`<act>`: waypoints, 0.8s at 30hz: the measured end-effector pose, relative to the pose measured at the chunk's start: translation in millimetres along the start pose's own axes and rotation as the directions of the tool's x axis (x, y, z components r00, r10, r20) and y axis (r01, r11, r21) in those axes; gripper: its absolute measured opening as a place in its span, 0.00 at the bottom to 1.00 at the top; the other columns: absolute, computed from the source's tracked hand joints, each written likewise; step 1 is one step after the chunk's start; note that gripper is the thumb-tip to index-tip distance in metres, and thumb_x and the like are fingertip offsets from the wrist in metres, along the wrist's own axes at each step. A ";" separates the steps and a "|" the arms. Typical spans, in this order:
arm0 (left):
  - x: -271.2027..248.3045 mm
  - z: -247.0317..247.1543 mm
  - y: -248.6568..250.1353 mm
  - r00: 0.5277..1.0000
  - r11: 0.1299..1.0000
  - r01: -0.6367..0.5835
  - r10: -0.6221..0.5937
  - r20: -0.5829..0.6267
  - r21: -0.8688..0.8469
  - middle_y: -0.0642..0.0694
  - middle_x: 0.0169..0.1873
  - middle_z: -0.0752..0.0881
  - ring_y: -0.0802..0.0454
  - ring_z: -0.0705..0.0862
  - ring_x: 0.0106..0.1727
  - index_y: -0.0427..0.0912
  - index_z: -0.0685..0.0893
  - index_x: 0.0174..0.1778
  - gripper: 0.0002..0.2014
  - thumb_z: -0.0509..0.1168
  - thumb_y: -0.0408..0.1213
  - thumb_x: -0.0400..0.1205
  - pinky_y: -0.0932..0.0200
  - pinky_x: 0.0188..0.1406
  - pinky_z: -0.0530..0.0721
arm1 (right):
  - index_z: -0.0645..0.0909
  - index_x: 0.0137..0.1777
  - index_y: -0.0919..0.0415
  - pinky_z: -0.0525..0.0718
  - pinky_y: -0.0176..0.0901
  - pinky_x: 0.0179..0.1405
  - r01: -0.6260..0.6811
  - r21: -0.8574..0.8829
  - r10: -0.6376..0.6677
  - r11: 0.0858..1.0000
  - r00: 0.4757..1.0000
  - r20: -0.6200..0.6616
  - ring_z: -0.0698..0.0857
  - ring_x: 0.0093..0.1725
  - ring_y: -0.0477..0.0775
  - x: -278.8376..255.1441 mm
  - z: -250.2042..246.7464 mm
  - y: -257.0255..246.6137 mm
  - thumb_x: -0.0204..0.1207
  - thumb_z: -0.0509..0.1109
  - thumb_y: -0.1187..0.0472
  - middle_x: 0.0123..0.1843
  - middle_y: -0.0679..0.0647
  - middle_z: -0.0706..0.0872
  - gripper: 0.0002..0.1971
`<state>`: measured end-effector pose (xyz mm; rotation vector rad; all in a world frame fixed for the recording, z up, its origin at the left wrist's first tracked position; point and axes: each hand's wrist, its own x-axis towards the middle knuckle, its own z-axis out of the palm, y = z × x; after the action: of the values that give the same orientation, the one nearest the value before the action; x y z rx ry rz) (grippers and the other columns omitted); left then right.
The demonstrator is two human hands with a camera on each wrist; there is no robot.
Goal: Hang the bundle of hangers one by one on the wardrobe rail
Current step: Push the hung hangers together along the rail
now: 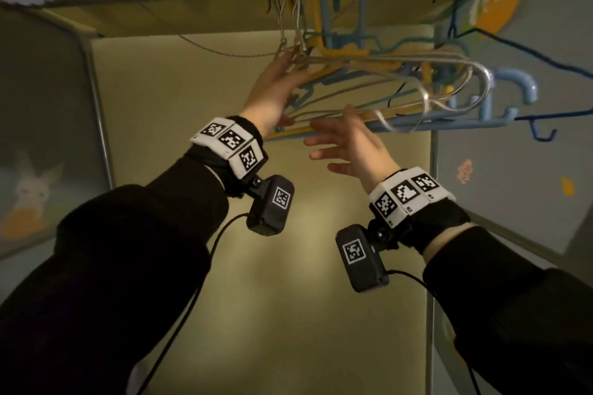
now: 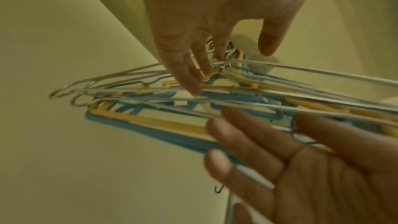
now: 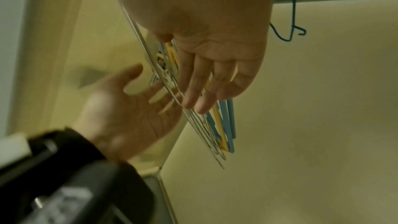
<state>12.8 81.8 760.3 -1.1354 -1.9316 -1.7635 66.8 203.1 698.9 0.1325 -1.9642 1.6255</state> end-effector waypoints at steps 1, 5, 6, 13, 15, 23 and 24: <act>1.1 1.5 -5.0 0.999 0.998 -0.010 0.013 -0.040 0.055 0.43 0.70 0.73 0.42 0.76 0.69 0.57 0.67 0.78 0.37 0.63 0.55 0.70 0.53 0.53 0.80 | 0.82 0.50 0.46 0.75 0.45 0.46 -0.006 0.016 0.006 1.000 1.000 0.002 0.84 0.43 0.50 -0.5 -1.2 -1.1 0.82 0.37 0.40 0.47 0.47 0.89 0.30; 2.0 6.7 -15.5 0.997 0.987 -0.013 0.025 -0.068 0.159 0.42 0.82 0.52 0.43 0.59 0.82 0.56 0.62 0.80 0.44 0.61 0.61 0.64 0.50 0.76 0.62 | 0.83 0.51 0.48 0.76 0.45 0.47 -0.014 0.027 0.014 1.000 1.000 0.012 0.83 0.42 0.49 -2.0 -5.5 0.3 0.83 0.39 0.40 0.48 0.47 0.89 0.29; 3.0 7.8 -14.6 0.997 0.987 -0.006 0.018 -0.070 0.162 0.43 0.84 0.48 0.44 0.55 0.83 0.56 0.61 0.81 0.44 0.60 0.60 0.66 0.49 0.78 0.60 | 0.83 0.51 0.48 0.75 0.45 0.46 -0.008 0.023 0.007 1.000 1.000 0.012 0.83 0.42 0.48 -2.3 -6.6 1.0 0.83 0.41 0.41 0.48 0.46 0.89 0.28; 1.2 18.1 3.0 0.997 0.985 -0.056 0.047 0.055 0.166 0.53 0.81 0.53 0.55 0.54 0.81 0.48 0.58 0.82 0.34 0.57 0.52 0.80 0.68 0.75 0.62 | 0.82 0.52 0.50 0.75 0.45 0.45 -0.001 0.098 0.001 0.995 1.000 -0.007 0.84 0.45 0.50 -5.0 -21.7 1.5 0.80 0.51 0.53 0.51 0.46 0.88 0.16; 1.7 28.9 9.2 0.996 0.989 -0.077 0.071 0.048 0.125 0.59 0.66 0.63 0.61 0.64 0.67 0.43 0.60 0.80 0.25 0.54 0.39 0.86 0.80 0.48 0.72 | 0.81 0.54 0.51 0.76 0.45 0.47 0.021 0.097 -0.018 0.995 0.999 -0.038 0.84 0.47 0.50 -5.7 -27.0 1.7 0.81 0.52 0.52 0.52 0.47 0.88 0.16; 4.1 86.4 31.8 0.988 1.000 0.005 -0.009 0.156 0.022 0.53 0.64 0.70 0.59 0.69 0.62 0.43 0.61 0.77 0.22 0.52 0.43 0.87 0.64 0.58 0.67 | 0.77 0.64 0.58 0.76 0.46 0.46 0.054 0.067 -0.037 0.996 0.974 -0.224 0.82 0.46 0.50 -6.0 -54.2 5.6 0.81 0.54 0.50 0.53 0.49 0.83 0.20; 4.2 95.0 34.6 0.983 1.000 -0.007 0.004 0.181 0.015 0.54 0.63 0.75 0.61 0.72 0.61 0.45 0.65 0.72 0.17 0.51 0.42 0.87 0.72 0.53 0.70 | 0.77 0.63 0.58 0.76 0.46 0.46 0.059 0.067 -0.041 0.996 0.969 -0.242 0.82 0.46 0.50 -6.4 -59.7 6.7 0.81 0.54 0.51 0.54 0.49 0.83 0.18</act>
<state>61.9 170.0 767.7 -1.3361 -2.0376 -1.6911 91.2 258.3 695.2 0.0117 -1.7062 1.6011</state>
